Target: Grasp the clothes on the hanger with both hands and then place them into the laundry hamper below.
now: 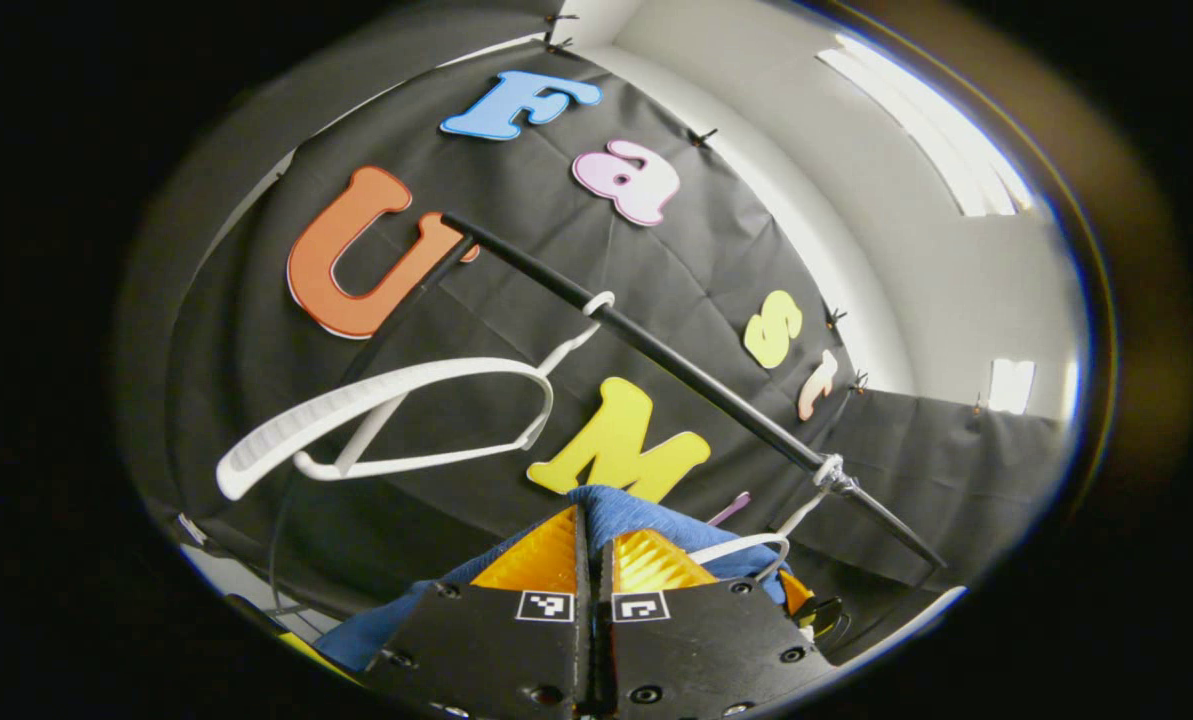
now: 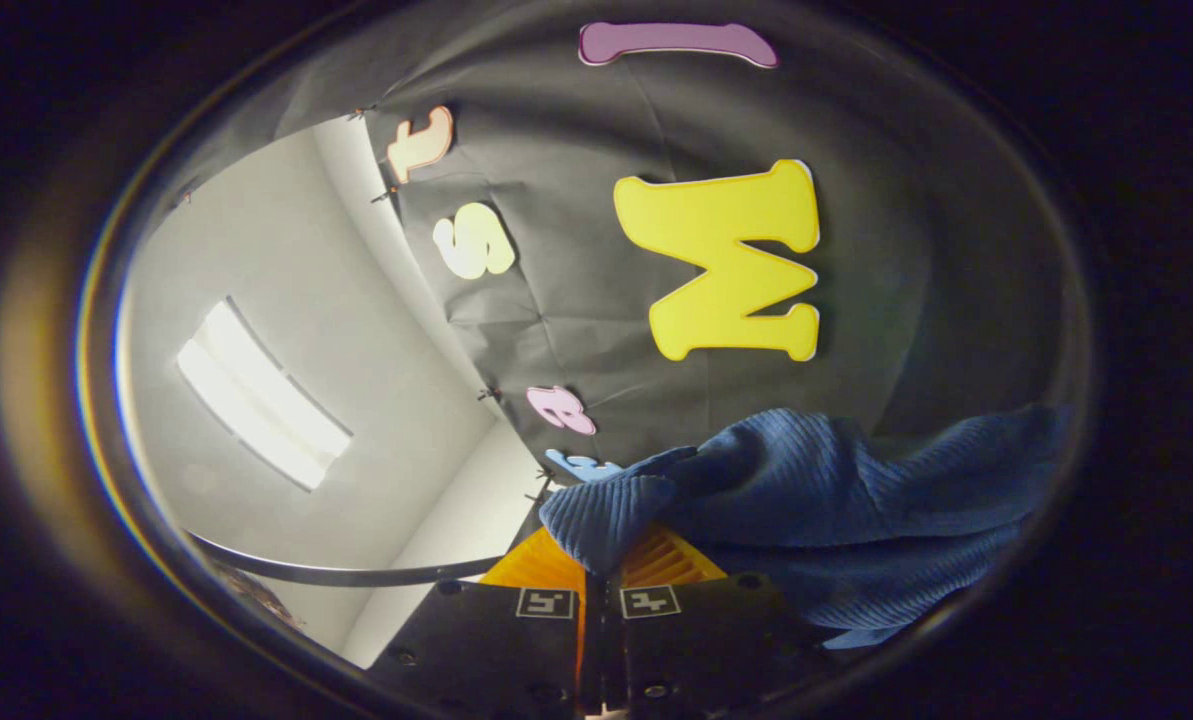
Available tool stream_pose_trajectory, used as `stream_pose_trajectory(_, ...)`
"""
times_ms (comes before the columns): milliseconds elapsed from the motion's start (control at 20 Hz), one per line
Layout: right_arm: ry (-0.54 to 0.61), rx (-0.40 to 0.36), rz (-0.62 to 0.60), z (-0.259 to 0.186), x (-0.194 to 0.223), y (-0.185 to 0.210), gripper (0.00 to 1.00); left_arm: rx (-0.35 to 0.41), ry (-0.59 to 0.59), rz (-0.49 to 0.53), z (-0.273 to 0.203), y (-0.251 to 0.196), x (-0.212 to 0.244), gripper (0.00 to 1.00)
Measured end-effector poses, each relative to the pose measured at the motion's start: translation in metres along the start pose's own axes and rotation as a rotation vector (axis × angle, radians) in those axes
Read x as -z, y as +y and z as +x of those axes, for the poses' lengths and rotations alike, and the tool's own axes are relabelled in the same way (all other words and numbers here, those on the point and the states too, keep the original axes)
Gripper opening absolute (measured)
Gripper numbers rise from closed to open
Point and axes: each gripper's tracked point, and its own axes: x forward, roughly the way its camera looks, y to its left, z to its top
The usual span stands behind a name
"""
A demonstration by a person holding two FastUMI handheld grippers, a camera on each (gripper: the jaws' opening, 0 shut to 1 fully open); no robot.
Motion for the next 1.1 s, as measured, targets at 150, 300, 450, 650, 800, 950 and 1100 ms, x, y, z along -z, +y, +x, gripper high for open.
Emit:
stream_pose_trajectory(150,-0.040,0.052,0.008,-0.008,-0.010,-0.022,0.04,0.011,0.004,-0.015,-0.002,0.003,0.010,0.00)
stream_pose_trajectory(300,-0.057,0.115,-0.009,-0.016,-0.011,-0.040,0.04,0.018,-0.019,-0.041,-0.004,0.006,0.011,0.00)
stream_pose_trajectory(450,-0.030,0.269,-0.039,-0.017,0.004,-0.084,0.02,-0.077,-0.001,-0.061,0.002,0.039,0.024,0.00)
stream_pose_trajectory(650,-0.010,0.288,-0.045,-0.026,0.019,-0.092,0.04,-0.131,-0.012,-0.091,-0.027,0.059,0.040,0.04)
stream_pose_trajectory(800,0.019,0.318,-0.063,-0.027,0.028,-0.101,0.04,-0.199,-0.005,-0.105,-0.034,0.080,0.053,0.00)
stream_pose_trajectory(950,0.023,0.344,-0.049,-0.032,0.040,-0.109,0.04,-0.268,0.014,-0.137,-0.053,0.091,0.074,0.00)
stream_pose_trajectory(1100,0.020,0.356,-0.034,-0.040,0.046,-0.115,0.04,-0.283,0.017,-0.149,-0.058,0.092,0.082,0.00)
